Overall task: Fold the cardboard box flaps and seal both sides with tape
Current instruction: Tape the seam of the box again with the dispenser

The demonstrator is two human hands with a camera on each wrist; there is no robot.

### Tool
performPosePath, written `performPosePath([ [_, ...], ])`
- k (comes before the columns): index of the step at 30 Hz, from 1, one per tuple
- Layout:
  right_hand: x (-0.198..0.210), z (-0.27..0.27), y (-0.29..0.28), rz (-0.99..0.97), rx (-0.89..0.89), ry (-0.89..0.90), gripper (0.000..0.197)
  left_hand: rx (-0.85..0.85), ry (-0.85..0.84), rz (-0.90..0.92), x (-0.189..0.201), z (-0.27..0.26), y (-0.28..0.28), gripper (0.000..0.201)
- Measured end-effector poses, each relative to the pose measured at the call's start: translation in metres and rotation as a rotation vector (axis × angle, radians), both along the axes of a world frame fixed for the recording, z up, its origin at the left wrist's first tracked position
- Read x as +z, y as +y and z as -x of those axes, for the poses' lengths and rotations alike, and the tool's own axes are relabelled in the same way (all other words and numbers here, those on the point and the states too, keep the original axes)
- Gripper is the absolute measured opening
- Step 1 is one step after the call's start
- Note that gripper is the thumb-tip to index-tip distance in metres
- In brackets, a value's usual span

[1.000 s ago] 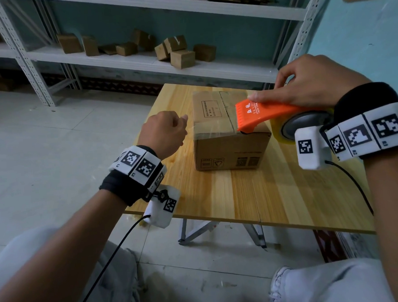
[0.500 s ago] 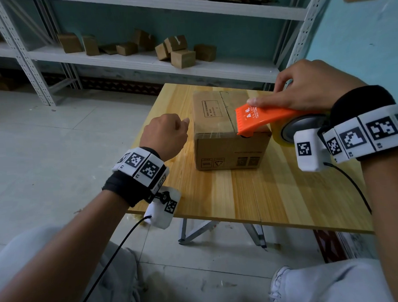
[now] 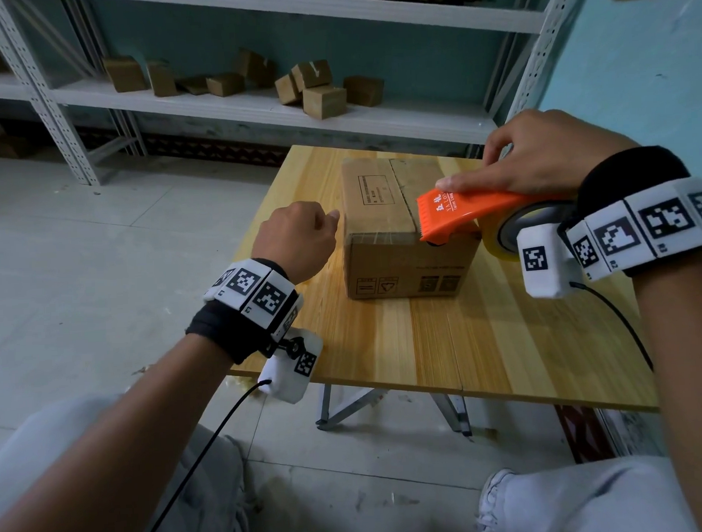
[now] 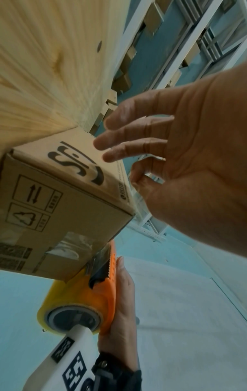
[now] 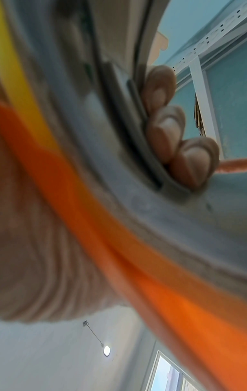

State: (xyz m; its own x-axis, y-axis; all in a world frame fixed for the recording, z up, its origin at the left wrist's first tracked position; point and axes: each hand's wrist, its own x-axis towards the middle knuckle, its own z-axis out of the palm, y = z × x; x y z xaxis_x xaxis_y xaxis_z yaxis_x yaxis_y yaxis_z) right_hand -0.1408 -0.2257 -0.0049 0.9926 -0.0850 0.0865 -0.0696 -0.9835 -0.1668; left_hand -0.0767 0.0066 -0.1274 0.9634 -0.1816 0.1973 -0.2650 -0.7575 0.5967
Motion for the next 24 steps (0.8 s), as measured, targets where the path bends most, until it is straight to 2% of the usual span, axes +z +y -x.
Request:
performPosePath([
  [14, 0.0006, -0.0036, 0.0009, -0.016, -0.018, 0.031, 0.07, -0.007, 0.016, 0.021, -0.0003, 0.0003, -0.0018, 0.04],
  [20, -0.0006, -0.0047, 0.0004, -0.03, -0.023, 0.049, 0.07, -0.017, 0.019, 0.014, -0.0004, 0.0011, -0.004, 0.041],
  [24, -0.001, -0.0061, 0.0012, -0.022, -0.016, 0.067, 0.078, -0.016, 0.022, 0.009, -0.0003, 0.0012, -0.0044, 0.041],
])
